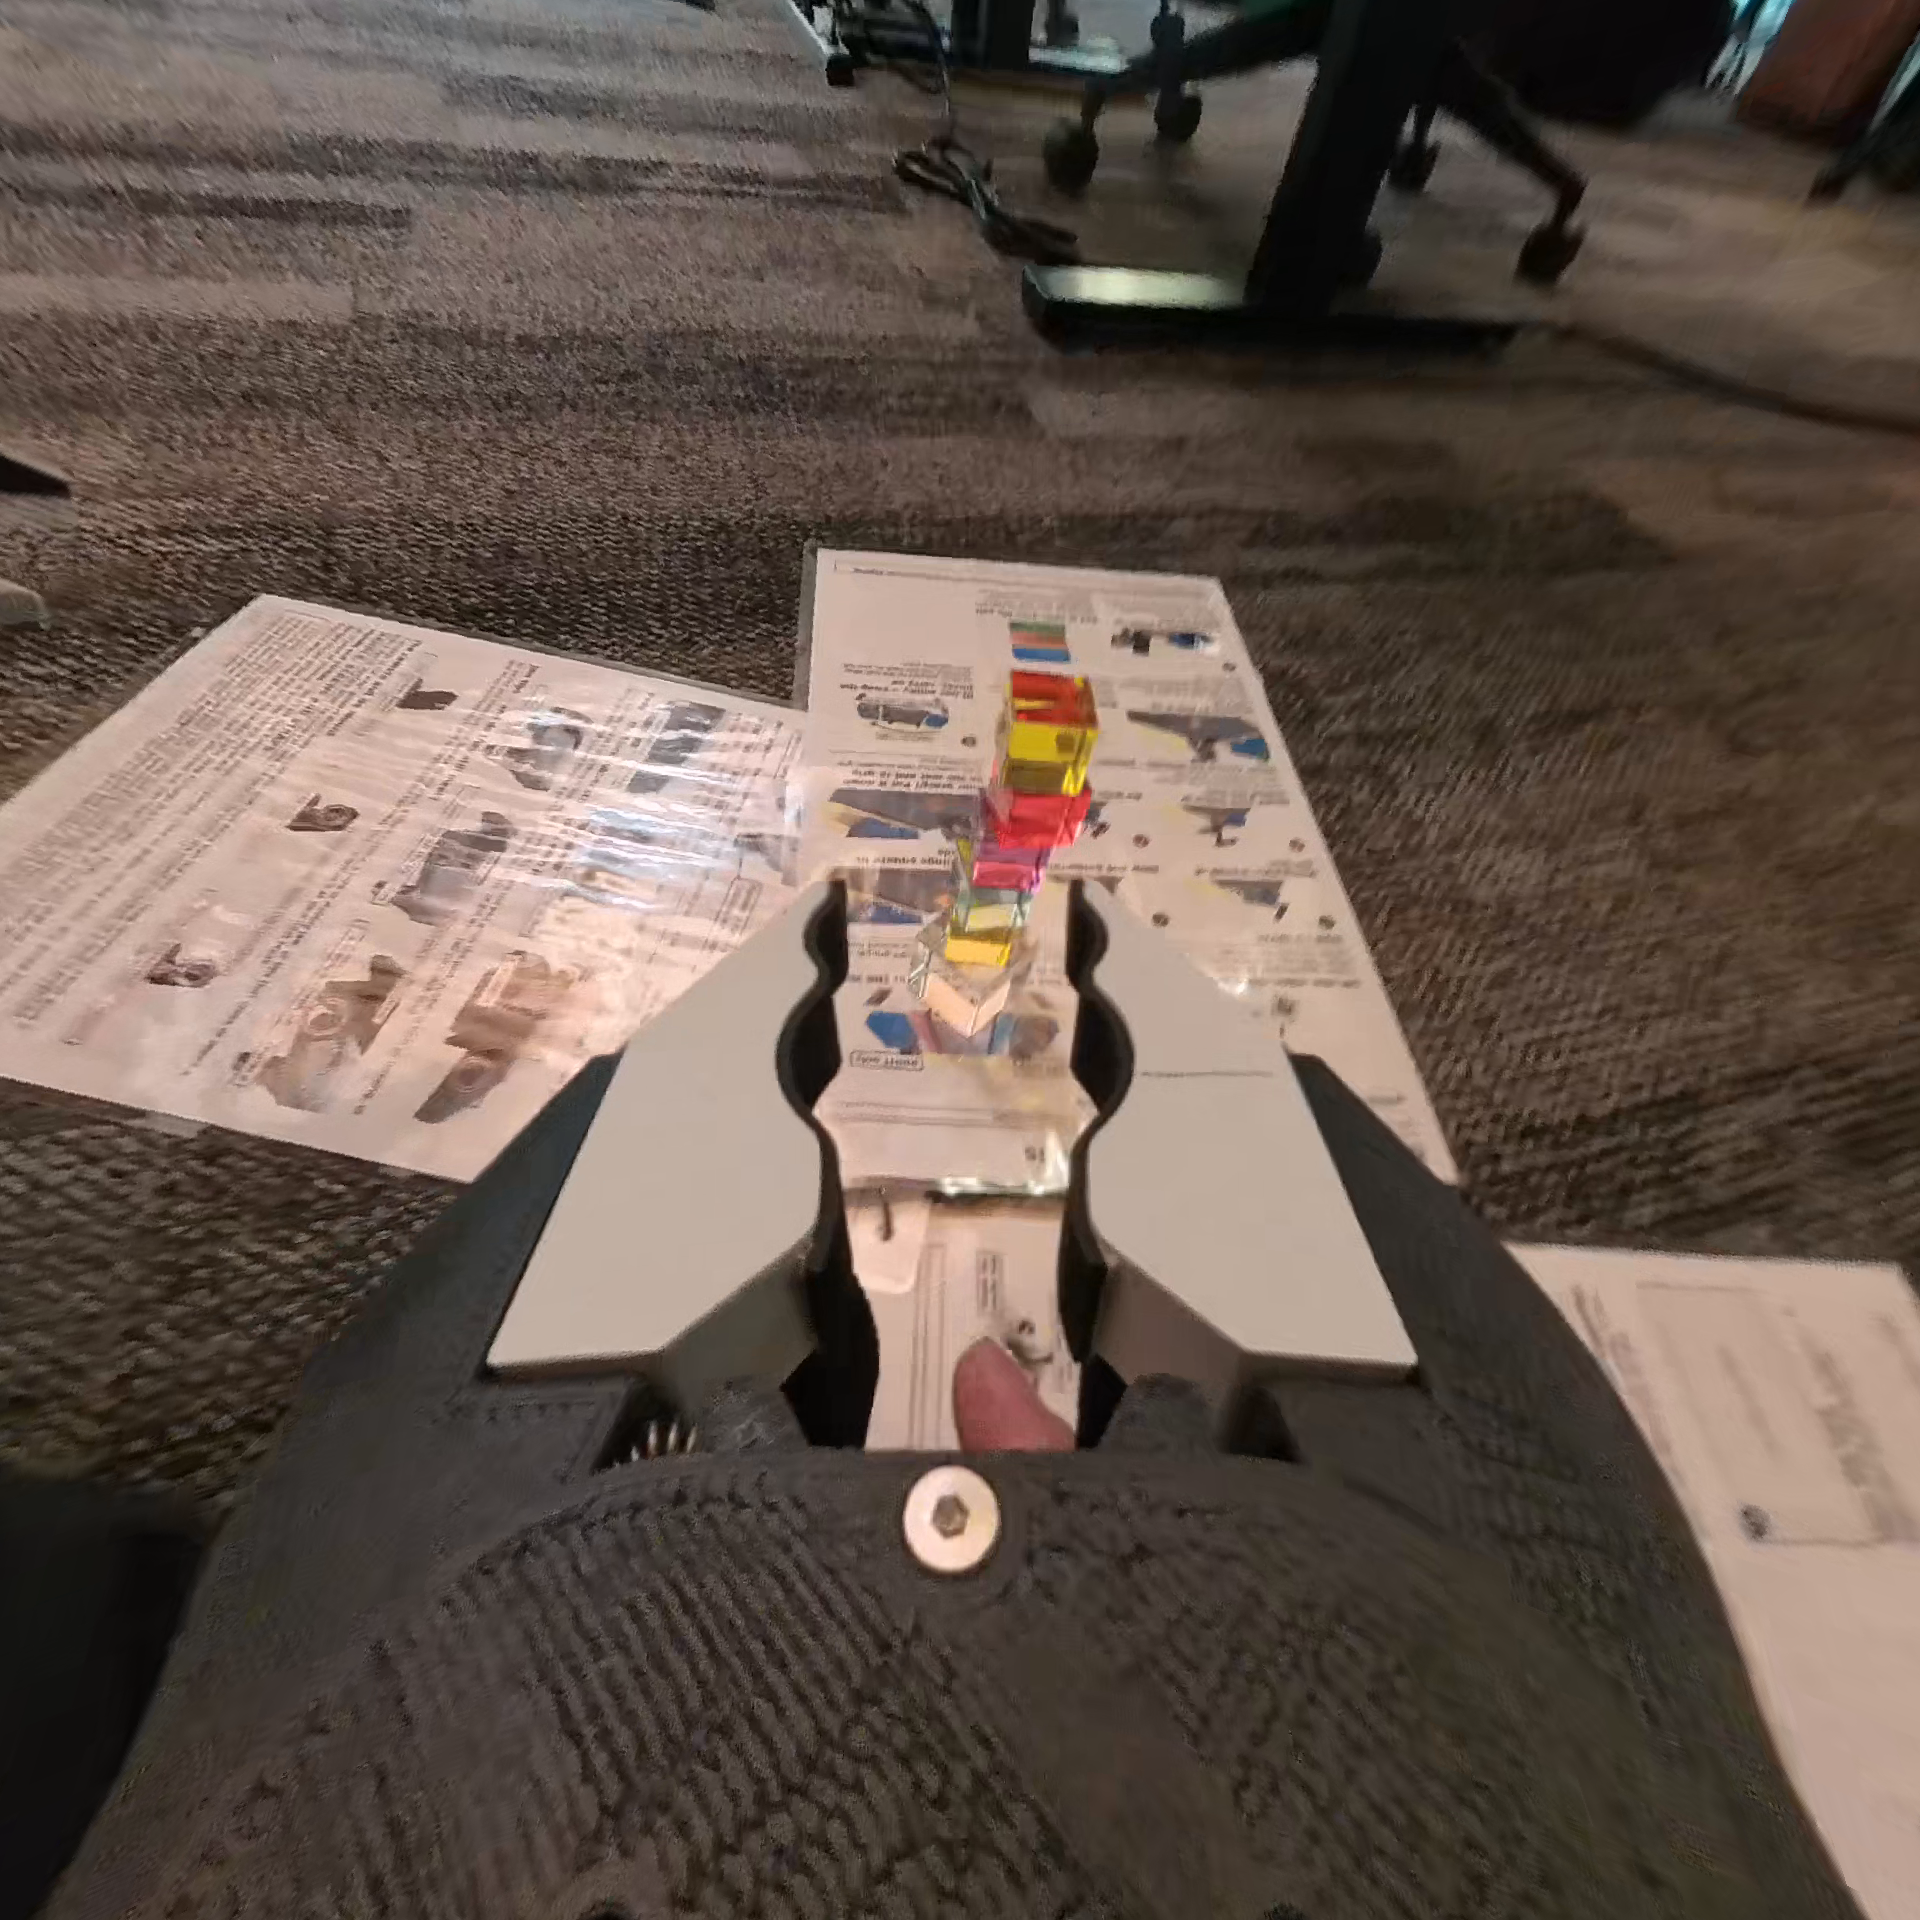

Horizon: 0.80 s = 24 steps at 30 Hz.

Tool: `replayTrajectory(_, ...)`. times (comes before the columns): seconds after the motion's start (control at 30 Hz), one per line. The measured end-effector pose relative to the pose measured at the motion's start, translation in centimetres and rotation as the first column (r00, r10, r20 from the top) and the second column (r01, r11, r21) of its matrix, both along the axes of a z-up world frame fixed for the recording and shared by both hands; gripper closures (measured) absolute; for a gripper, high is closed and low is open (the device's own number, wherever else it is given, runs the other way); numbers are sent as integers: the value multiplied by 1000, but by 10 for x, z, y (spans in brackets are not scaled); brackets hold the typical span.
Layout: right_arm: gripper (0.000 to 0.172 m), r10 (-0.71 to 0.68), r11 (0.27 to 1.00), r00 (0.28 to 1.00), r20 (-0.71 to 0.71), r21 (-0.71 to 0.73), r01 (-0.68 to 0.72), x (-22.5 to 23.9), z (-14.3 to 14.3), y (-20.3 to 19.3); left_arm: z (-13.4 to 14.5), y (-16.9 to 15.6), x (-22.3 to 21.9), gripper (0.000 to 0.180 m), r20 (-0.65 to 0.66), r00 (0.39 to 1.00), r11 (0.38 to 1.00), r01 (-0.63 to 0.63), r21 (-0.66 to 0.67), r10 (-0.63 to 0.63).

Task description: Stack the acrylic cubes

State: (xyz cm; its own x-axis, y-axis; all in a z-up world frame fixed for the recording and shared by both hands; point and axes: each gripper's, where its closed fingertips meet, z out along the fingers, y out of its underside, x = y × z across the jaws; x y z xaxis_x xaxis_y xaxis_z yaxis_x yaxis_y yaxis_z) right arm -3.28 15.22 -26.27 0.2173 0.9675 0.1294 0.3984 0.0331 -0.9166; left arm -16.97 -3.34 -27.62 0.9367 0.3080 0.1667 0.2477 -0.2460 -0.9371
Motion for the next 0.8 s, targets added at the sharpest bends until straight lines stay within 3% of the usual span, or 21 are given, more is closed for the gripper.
replayTrajectory(0.17, 113, 126, 987, 987, -103, 115, -114, -18, 8, -11, 9, 5, -1, 78, -208, 978, 1000, -9, 11, 11)
replayTrajectory(0.3, 78, 164, 985, 981, -108, -27, -168, -36, -8, -16, 13, 9, -3, 59, -303, 953, 999, -13, 39, 24)
replayTrajectory(0.4, 79, 219, 968, 972, -85, -109, -228, -44, -23, -23, 14, 12, -3, 55, -343, 939, 998, -3, 61, 24)
replayTrajectory(0.53, 123, 253, 954, 966, 47, -178, -241, -43, -53, -24, 9, 13, -5, 63, -351, 936, 999, -8, 36, 20)
replayTrajectory(0.63, 139, 279, 933, 957, 81, -258, -250, -46, -70, -26, 3, 13, -6, 70, -294, 956, 1000, -7, 27, 14)
replayTrajectory(0.67, 148, 275, 929, 956, 103, -283, -237, -47, -77, -25, 0, 13, -6, 78, -255, 967, 1000, -2, 23, 8)
replayTrajectory(0.8, 171, 228, 946, 952, 203, -279, -167, -53, -102, -7, -17, 18, 16, 144, 0, 991, 991, 130, -4, -130)
